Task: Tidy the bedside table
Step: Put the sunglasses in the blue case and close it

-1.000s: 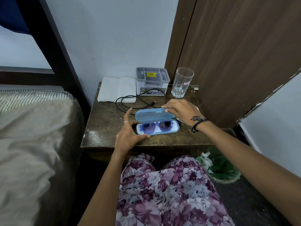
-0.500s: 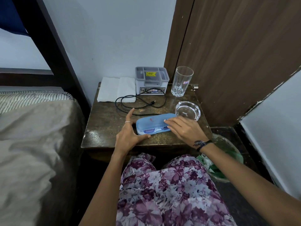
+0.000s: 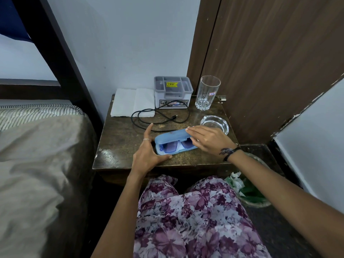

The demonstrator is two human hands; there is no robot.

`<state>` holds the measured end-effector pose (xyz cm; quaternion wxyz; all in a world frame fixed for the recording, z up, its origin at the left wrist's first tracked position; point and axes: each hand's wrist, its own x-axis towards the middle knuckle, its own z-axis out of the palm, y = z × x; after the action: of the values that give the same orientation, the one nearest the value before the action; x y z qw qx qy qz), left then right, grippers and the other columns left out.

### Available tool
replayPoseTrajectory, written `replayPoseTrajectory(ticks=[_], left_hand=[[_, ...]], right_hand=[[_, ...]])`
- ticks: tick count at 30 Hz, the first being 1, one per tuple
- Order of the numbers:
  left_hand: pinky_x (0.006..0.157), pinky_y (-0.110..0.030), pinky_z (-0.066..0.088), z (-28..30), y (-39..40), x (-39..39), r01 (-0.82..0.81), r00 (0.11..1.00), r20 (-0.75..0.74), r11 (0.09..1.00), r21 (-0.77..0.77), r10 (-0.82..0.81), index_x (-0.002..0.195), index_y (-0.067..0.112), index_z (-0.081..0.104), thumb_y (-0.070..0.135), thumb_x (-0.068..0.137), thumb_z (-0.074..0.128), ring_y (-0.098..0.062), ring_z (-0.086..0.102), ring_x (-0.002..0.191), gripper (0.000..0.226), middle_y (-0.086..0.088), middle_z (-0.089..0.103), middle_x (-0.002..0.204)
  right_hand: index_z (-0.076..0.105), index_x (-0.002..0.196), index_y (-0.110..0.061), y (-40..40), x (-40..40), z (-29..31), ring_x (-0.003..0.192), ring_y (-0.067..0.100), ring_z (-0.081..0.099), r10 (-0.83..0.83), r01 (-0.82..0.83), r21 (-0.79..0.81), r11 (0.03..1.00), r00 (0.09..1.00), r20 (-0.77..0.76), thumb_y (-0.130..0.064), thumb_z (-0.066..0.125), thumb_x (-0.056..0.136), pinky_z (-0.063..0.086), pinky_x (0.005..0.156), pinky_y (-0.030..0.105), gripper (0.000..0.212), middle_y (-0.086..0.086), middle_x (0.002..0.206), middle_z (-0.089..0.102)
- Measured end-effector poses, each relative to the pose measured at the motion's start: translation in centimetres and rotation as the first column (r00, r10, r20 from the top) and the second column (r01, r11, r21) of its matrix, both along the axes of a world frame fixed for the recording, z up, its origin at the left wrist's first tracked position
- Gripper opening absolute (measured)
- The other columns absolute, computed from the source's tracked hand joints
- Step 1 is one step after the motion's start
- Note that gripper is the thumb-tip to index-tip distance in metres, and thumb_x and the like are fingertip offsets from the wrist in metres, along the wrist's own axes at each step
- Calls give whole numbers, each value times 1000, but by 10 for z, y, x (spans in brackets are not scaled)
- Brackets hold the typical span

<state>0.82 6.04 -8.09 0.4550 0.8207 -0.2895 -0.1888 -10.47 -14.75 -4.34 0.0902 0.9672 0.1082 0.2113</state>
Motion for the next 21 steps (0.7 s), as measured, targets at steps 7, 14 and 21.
replayPoseTrajectory(ticks=[7, 14, 21], left_hand=[[93, -43, 48, -7, -1, 4, -22, 999, -46, 997, -77, 19, 142, 45, -3, 57, 48, 75, -12, 58, 114, 122, 16, 57, 118], [99, -31, 41, -17, -1, 7, 87, 977, 204, 992, -94, -67, 134, 38, 43, 26, 72, 77, 2, 39, 124, 72, 18, 35, 146], [90, -25, 41, -14, 0, 4, 50, 977, 210, 994, -97, -28, 126, 42, 50, 25, 74, 75, 5, 40, 120, 61, 31, 27, 142]], right_hand=[[67, 106, -7, 1, -1, -5, 85, 16, 71, -1, 1, 14, 1000, 1000, 0, -23, 47, 87, 60, 63, 28, 32, 5, 99, 73], [69, 106, -7, 11, -12, -16, 85, 15, 70, -22, 22, 0, 1000, 995, 93, -22, 50, 88, 58, 75, 24, 30, 4, 98, 73], [63, 115, -5, 18, -23, -19, 98, 18, 68, -71, 70, 15, 997, 995, 76, -36, 53, 89, 56, 85, 30, 42, 8, 111, 70]])
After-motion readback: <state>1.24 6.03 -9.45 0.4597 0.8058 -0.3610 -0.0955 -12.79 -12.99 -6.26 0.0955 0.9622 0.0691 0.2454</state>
